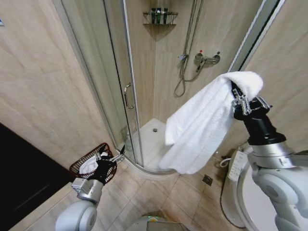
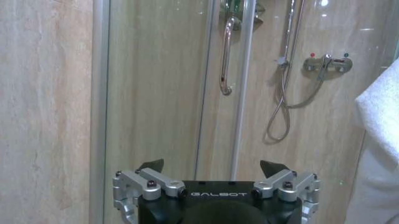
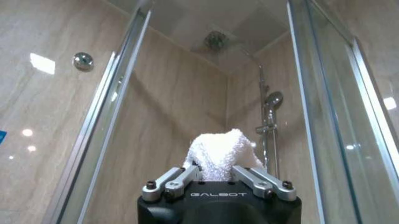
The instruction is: Discard the used towel into the hamper.
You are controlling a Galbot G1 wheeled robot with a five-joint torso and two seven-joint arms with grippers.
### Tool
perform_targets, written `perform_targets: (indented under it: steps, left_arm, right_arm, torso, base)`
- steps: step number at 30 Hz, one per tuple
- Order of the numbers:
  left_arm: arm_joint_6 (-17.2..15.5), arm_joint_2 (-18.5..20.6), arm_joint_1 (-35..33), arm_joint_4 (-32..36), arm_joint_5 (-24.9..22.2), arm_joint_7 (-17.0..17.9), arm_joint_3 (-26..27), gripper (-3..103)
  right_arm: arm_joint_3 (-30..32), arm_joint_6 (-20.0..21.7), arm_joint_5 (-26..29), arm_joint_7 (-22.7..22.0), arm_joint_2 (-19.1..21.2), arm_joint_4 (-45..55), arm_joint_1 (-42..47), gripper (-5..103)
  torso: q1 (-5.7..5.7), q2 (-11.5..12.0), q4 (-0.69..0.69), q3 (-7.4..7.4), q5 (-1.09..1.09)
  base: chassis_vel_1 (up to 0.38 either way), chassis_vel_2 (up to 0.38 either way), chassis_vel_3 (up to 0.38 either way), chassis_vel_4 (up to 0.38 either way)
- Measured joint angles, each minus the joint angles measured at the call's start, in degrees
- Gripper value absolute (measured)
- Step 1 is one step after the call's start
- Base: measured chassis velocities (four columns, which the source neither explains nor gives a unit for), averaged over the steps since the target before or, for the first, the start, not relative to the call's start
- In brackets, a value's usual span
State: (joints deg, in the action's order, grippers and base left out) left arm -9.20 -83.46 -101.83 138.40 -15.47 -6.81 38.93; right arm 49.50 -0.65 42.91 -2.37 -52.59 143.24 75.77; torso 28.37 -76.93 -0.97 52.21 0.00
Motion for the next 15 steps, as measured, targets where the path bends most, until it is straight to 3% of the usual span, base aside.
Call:
perform_targets:
  steps: [15]
  left_arm:
    - [0.0, 0.0, 0.0, 0.0, 0.0, 0.0, 0.0, 100]
  right_arm:
    - [1.27, -0.35, 3.0, -1.17, -0.51, 0.0, 0.55, 10]
  torso:
    - [-0.1, 0.22, 0.01, -0.12, 0.0]
  base:
    - [0.018, 0.024, 0.026, 0.018]
